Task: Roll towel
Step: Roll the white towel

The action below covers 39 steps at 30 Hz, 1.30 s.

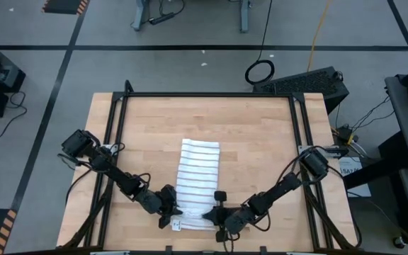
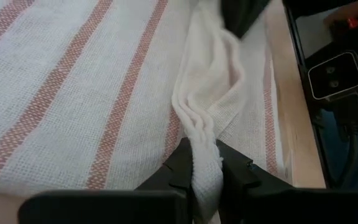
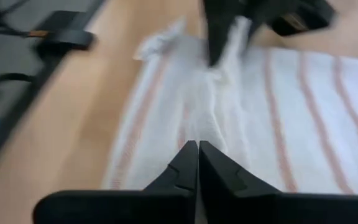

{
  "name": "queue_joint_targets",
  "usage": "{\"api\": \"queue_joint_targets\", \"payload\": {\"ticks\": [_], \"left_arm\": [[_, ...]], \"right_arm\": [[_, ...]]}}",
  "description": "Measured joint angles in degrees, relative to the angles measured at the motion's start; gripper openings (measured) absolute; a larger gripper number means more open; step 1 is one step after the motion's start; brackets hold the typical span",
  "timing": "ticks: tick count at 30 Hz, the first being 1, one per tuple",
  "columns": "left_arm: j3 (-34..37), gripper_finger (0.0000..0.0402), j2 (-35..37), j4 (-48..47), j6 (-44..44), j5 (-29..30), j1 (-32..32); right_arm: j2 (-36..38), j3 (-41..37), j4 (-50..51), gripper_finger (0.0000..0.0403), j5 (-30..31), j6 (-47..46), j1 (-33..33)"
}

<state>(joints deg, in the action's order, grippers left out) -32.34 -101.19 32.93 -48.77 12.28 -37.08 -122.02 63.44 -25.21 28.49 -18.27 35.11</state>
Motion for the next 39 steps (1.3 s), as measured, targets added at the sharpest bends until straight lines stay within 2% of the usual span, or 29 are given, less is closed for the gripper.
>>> {"api": "queue_joint_targets", "payload": {"ticks": [7, 11, 14, 17, 24, 30, 34, 39], "left_arm": [[0.0, 0.0045, 0.47, 0.06, -0.09, 1.16, -0.08], [0.0, 0.0045, 2.52, -0.08, 2.69, 1.12, -0.07], [0.0, 0.0051, 4.69, 0.0, 4.07, -1.34, -0.04], [0.0, 0.0079, 6.97, -1.12, 4.33, -4.2, -0.07], [-0.02, 0.0161, 11.37, -11.32, 4.26, -3.74, -0.02], [-0.02, 0.0175, 16.44, -17.59, 4.52, -4.57, -0.32], [-0.02, 0.0175, 19.86, -15.03, 11.05, -2.89, -1.97], [-0.02, 0.0175, 20.69, -4.76, 23.92, 1.79, -4.81]], "right_arm": [[-0.5, 0.0, 1.48, 0.0003, 1.53, -0.56, -0.28], [-0.5, 0.0, 2.6, 0.0003, 1.51, -1.36, -0.4], [-0.5, 0.0, 3.95, 0.0003, 1.53, -2.84, -0.61], [-0.5, 0.02, 4.36, 0.0001, 1.5, -3.14, -0.61], [-0.5, 0.02, 4.35, 0.0001, 1.53, -3.14, -0.65], [-0.5, 0.02, 4.17, 0.0, 1.5, -3.14, -0.65], [-0.5, 0.02, 4.13, 0.0, 1.5, -3.14, -0.65], [-0.5, 0.02, 4.11, 0.0, 1.47, -3.14, -0.65]]}}
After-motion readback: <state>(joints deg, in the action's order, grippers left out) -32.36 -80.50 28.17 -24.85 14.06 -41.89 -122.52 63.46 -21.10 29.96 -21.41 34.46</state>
